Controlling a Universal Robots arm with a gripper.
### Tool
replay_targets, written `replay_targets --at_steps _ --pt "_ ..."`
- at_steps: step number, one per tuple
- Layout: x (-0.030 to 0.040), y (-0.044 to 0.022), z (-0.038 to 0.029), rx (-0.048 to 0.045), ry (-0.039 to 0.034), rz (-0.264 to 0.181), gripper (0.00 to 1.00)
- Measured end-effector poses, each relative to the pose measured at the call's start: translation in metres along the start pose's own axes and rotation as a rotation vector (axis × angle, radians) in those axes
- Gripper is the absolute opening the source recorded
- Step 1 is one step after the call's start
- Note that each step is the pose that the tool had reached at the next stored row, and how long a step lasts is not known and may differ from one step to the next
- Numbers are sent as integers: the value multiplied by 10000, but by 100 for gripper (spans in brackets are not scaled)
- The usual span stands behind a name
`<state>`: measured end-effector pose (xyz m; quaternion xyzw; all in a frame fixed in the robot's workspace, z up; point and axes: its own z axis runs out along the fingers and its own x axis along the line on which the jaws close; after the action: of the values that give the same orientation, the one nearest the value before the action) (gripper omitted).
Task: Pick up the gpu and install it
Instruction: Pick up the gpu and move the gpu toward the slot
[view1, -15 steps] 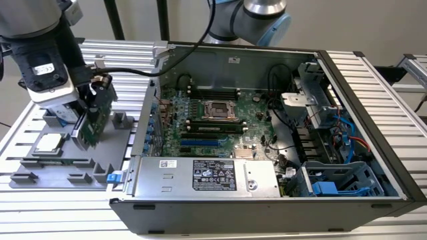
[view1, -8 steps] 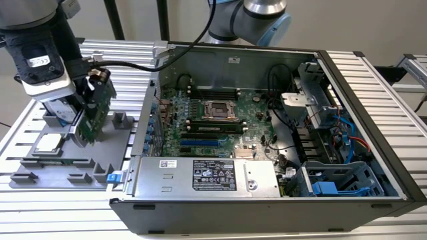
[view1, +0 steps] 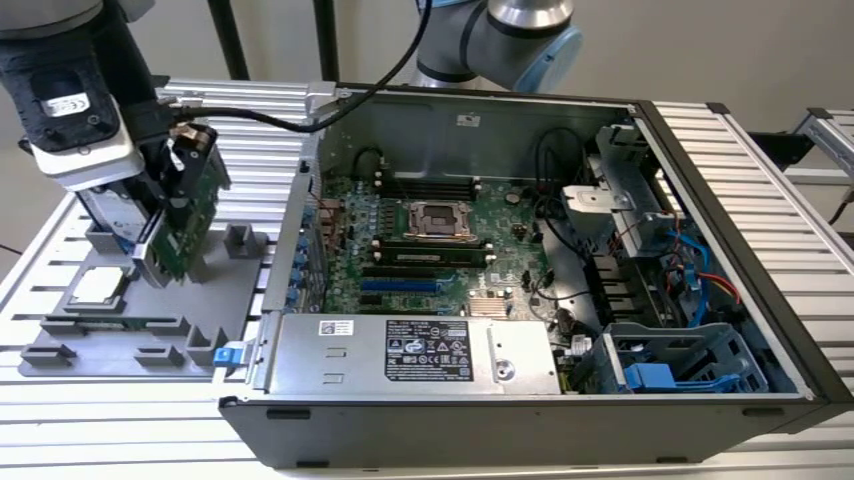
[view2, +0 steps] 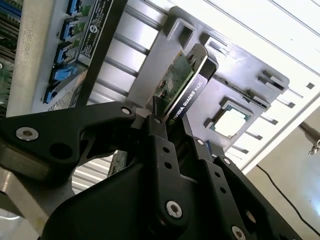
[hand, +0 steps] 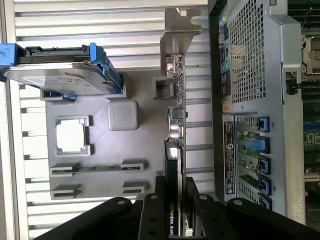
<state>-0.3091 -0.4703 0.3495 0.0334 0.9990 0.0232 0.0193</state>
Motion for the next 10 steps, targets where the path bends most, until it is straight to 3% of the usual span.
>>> replay_targets --at_steps 10 --pt "-6 8 -160 0 0 0 0"
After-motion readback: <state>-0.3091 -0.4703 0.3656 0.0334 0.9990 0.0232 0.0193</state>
